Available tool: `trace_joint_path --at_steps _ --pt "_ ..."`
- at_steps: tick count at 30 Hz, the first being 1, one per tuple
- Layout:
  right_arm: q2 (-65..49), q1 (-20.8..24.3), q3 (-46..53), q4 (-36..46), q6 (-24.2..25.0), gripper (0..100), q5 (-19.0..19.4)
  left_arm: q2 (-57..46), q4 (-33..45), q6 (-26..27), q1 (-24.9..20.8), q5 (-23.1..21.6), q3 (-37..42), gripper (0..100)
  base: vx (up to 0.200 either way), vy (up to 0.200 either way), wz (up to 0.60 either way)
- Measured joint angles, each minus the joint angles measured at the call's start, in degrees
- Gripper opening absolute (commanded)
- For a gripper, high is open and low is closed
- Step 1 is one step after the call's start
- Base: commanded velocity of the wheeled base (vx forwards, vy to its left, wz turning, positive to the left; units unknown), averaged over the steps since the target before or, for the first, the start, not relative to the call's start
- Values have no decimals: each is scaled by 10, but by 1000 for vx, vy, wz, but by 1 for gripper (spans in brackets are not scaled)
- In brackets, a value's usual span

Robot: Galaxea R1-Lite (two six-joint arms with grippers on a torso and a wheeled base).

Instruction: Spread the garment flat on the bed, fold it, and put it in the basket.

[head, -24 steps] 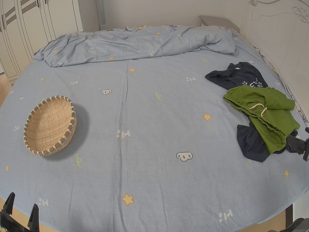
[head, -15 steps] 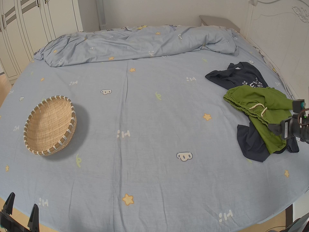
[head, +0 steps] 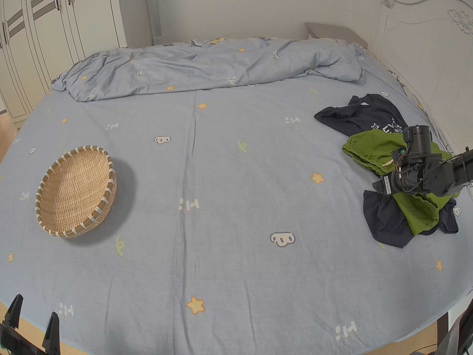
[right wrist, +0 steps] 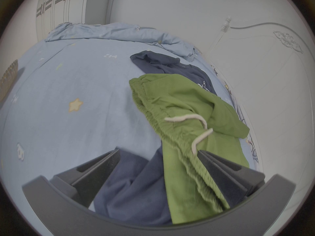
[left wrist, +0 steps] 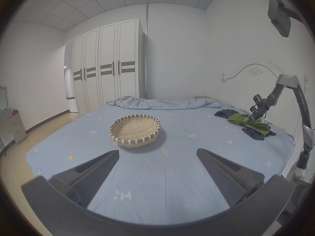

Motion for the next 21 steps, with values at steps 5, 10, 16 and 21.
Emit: trace_joint_path --at_steps 5,10,16,21 --pt "42 -6 -32 -9 -2 100 -3 0 0 0 0 0 0 100 0 0 0" --pt "67 -10 -56 -20 -1 100 -4 0 0 0 0 0 0 100 0 0 0" --pt "88 -16 -76 -42 0 100 -4 0 0 0 0 0 0 100 0 0 0" --pt "100 -19 -89 -44 1 100 -5 0 0 0 0 0 0 100 0 0 0"
